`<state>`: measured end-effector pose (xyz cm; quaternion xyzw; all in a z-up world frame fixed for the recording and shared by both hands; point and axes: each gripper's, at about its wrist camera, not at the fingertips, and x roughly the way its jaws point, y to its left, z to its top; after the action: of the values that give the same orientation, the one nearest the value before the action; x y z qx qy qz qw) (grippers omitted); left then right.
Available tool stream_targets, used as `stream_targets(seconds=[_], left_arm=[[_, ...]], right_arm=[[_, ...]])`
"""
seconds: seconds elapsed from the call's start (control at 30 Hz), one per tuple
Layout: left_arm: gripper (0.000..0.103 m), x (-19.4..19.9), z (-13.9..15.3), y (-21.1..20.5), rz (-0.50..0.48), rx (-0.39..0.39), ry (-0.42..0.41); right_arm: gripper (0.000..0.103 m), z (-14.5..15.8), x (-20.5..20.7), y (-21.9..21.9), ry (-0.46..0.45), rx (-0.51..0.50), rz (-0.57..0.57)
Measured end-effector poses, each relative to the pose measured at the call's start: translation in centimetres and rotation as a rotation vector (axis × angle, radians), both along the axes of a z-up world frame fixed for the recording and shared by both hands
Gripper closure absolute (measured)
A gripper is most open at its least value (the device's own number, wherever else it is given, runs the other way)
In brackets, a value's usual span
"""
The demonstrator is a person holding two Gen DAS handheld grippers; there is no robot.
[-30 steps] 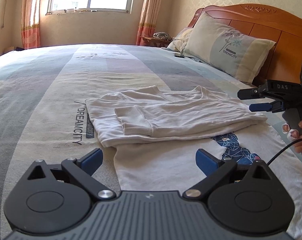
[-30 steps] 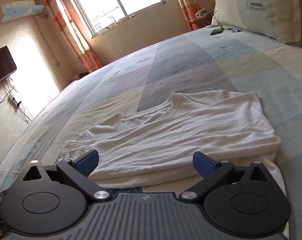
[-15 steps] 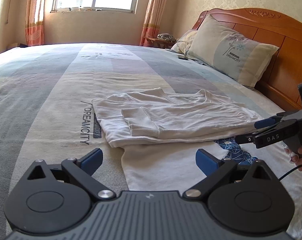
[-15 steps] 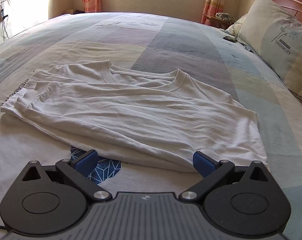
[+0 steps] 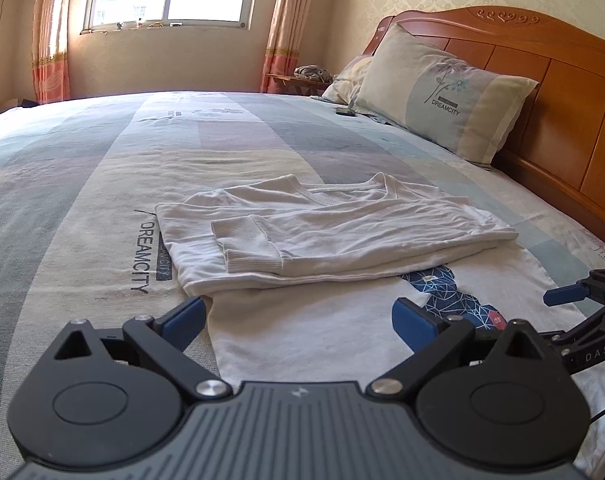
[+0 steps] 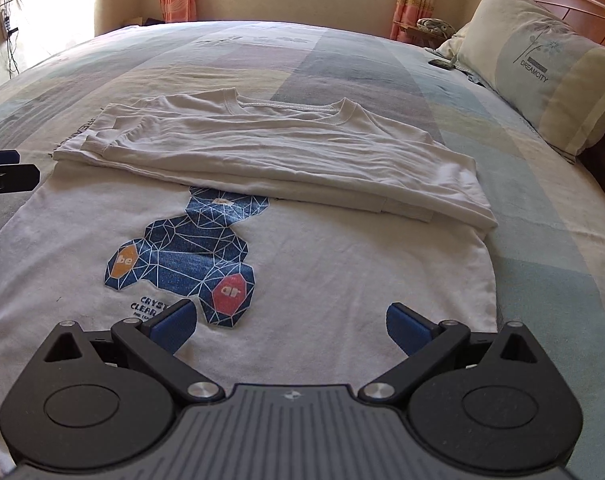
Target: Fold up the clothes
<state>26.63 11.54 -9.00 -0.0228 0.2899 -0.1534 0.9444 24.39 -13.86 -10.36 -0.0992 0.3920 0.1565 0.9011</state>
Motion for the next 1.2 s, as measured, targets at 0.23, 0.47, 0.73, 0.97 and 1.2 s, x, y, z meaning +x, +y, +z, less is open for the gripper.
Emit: stream_targets(seconds=[0.23,0.47,0.73,0.97,1.2], left_arm=[[0.004,-0.4,0.0,-1.4,-0.036,0.032,0.004],[0.004,-1.3,0.3,-2.6,-0.068,0.074,-0.001],[0.004,-3.5,0.9,-4.4,-0.144,0.110,-0.034],[0.004,-5.6,1.1,-5.8,-0.229,0.137,-0.055],[0.004,-7.6,1.3,-6.4,-0.283,0.170,-0.096]], right_arm=[[0.000,-0.9,-1.9,-1.7,0.055,0.023,-0.034],[0.000,-1.1,-4.4,-3.2,0.059,0.024,-0.082],[0.000,0.4,-9.1,-2.4,-0.011,-0.045,-0.003],[0.000,1.8,-15.7,2.5,-0.130,-0.128,0.314],[0.000,-0.8,-21.0,8.6,-0.201,-0.305,0.591]])
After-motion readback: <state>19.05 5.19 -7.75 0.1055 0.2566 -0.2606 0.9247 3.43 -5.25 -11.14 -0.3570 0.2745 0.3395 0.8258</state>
